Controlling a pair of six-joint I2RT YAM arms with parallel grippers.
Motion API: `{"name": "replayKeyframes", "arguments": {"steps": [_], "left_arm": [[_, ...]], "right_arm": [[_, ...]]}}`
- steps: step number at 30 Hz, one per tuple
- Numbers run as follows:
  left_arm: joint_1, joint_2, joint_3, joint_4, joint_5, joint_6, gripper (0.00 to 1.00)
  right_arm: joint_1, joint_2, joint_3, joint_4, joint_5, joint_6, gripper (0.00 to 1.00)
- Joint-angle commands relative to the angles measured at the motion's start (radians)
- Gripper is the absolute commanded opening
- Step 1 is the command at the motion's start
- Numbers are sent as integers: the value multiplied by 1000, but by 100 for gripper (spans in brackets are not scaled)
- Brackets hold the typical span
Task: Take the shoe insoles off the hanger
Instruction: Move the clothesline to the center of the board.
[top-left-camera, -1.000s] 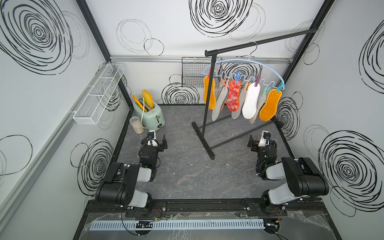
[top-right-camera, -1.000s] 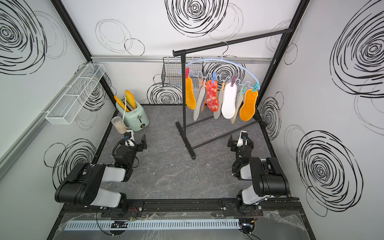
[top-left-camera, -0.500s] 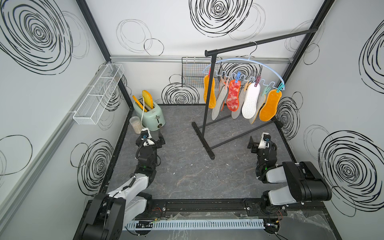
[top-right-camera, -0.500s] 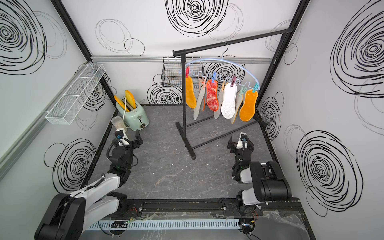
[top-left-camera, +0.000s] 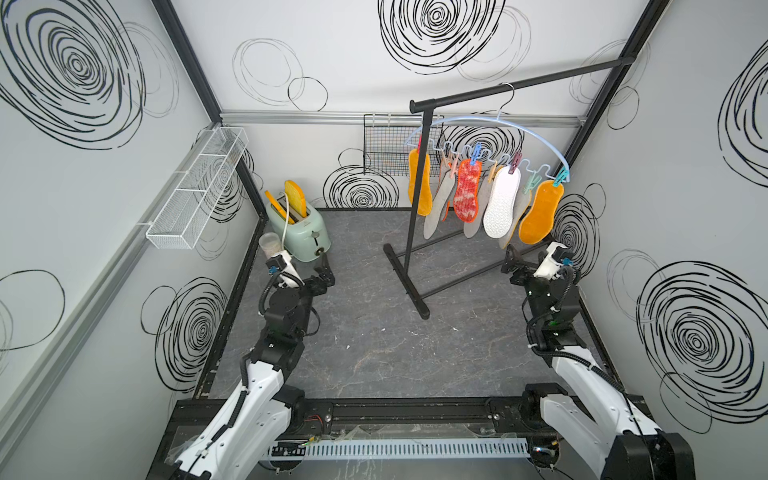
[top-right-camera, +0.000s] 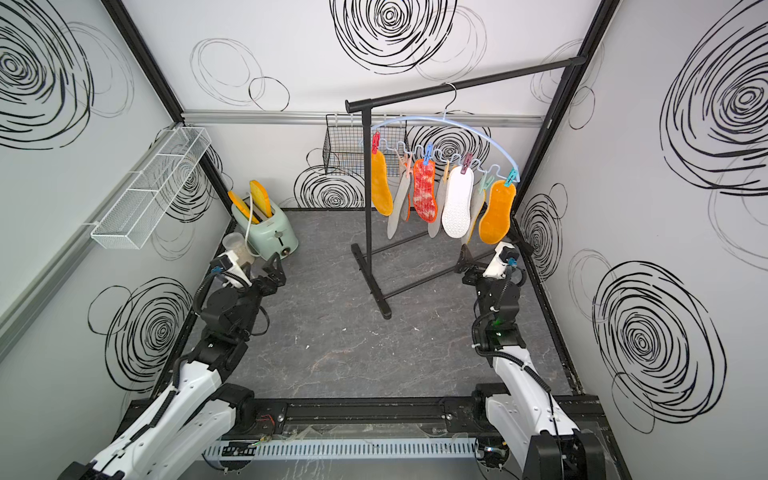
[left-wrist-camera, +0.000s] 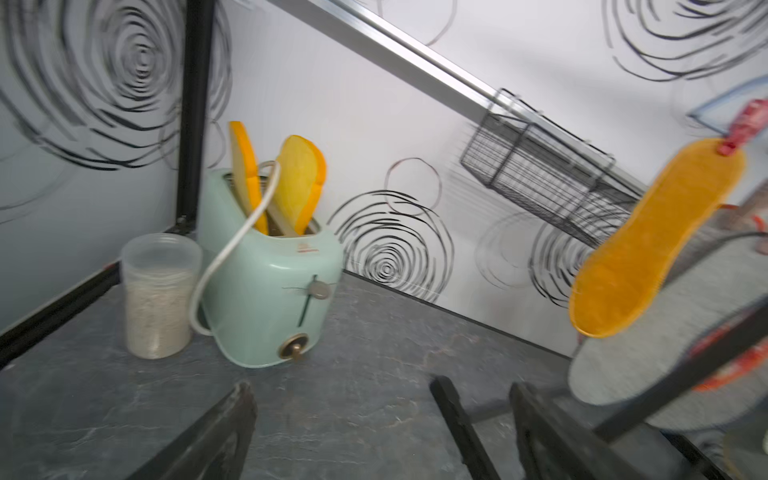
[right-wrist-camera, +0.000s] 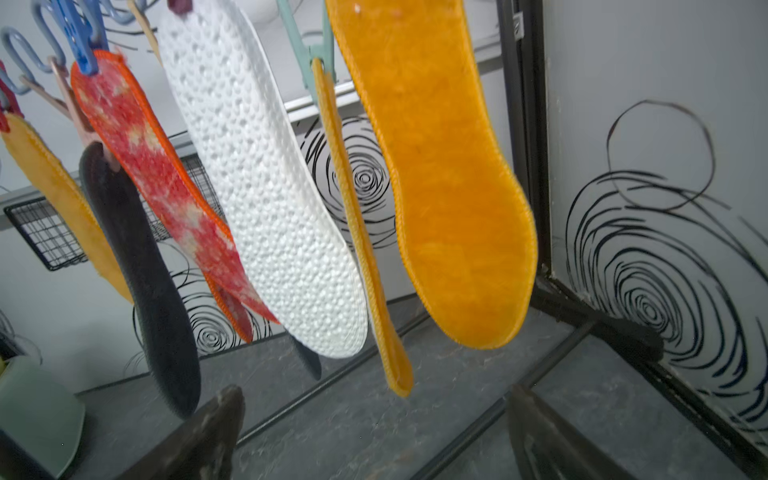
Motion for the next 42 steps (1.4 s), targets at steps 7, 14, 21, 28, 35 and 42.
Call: {"name": "replayKeyframes", "arguments": {"steps": [7,14,21,28,35,42], "left_arm": [[-337,317,484,-219,47,249,98],[-450,614,817,-297,2,351,96],[-431,791,1007,-323,-79,362,95],[-386,870,1091,-307,-89,374,87],[-353,947,1170,-291,-28,425,72],[-324,902,1121,-271,-29,425,46]], "right_arm": [[31,-115,-88,-175,-124,54,97],[35,-133,-86,-199,-152,46,97],[38,-139,-92,-214,-177,45,97],[40,-129,-97,-209,-188,45,97],[41,-107,-101,-209,-196,45,97],[44,-102,-108,-202,-201,46,97]]}}
